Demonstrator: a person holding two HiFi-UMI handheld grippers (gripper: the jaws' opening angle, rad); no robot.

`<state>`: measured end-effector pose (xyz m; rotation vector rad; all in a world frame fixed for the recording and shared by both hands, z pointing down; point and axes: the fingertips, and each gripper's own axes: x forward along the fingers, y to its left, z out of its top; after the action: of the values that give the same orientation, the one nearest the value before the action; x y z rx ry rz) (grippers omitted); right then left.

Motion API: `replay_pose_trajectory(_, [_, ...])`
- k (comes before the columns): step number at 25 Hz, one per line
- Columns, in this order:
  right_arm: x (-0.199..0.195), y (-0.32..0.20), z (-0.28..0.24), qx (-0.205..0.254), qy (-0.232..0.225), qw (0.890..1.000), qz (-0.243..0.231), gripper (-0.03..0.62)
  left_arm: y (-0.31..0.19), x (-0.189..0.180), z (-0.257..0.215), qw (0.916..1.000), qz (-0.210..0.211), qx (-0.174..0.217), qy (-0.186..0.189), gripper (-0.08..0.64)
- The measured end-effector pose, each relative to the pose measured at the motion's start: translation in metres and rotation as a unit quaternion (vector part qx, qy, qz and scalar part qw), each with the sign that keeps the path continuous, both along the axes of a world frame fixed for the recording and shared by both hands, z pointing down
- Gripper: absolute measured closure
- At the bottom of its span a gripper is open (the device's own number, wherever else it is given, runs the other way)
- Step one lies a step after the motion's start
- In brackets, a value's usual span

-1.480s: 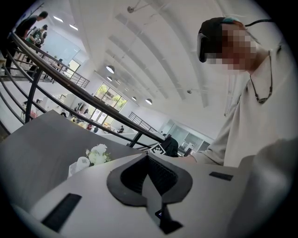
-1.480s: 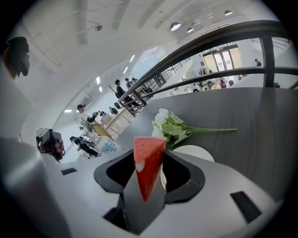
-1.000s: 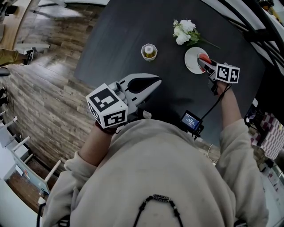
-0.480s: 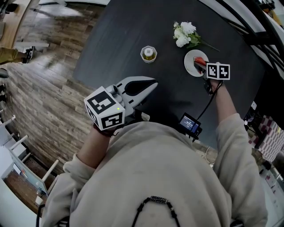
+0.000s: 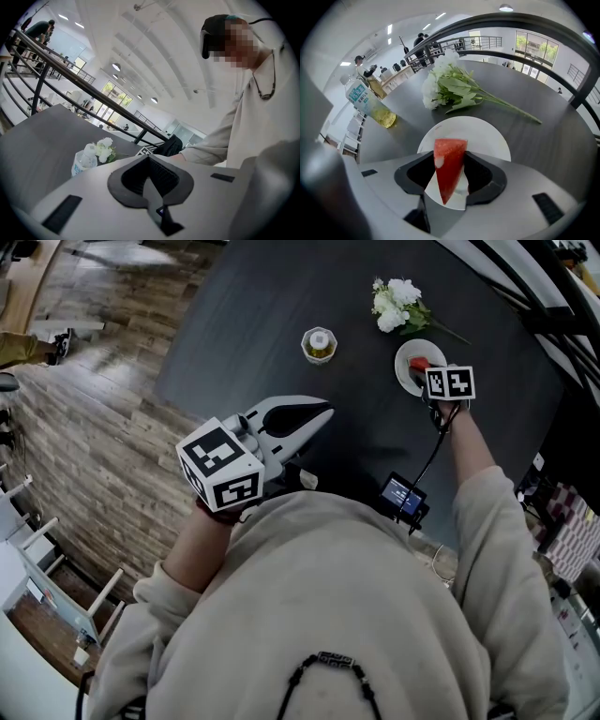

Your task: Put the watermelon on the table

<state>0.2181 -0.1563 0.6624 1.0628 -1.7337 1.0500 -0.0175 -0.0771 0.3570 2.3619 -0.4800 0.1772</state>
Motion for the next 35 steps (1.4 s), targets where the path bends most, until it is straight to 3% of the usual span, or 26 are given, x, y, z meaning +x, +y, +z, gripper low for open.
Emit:
replay_pose_trajectory(10, [0.000, 0.001, 0.002, 0.011, -0.004, 1.000, 0.006, 0.388, 0.003, 0.002, 0.002, 1.0000, 0.006, 0.000, 0.000, 0.563])
replay_pose_trajectory(16, [0.004, 0.000, -0.005, 0.030, -0.010, 0.999, 0.033, 0.334, 0.007, 0.002, 0.001, 0.9999, 0.014, -0.002, -0.003, 0.563])
replay_pose_trajectory(24, [0.022, 0.011, -0.032, 0.052, -0.016, 0.995, 0.078, 0.330, 0.011, 0.011, -0.008, 0.9984, 0.055, 0.008, 0.010, 0.563])
replay_pose_trajectory(29, [0.027, 0.018, -0.065, 0.081, -0.049, 0.987, 0.128, 0.327, 0.012, 0.023, -0.014, 0.9951, 0.095, 0.017, 0.022, 0.563])
replay_pose_trajectory(33, [0.025, 0.034, -0.114, 0.122, -0.106, 0.971, 0.175, 0.330, 0.017, 0.033, -0.028, 0.9897, 0.136, 0.033, 0.032, 0.563])
replay_pose_trajectory(35, [0.020, 0.045, -0.147, 0.148, -0.137, 0.962, 0.185, 0.389, 0.017, 0.038, -0.037, 0.9862, 0.155, 0.044, 0.038, 0.563])
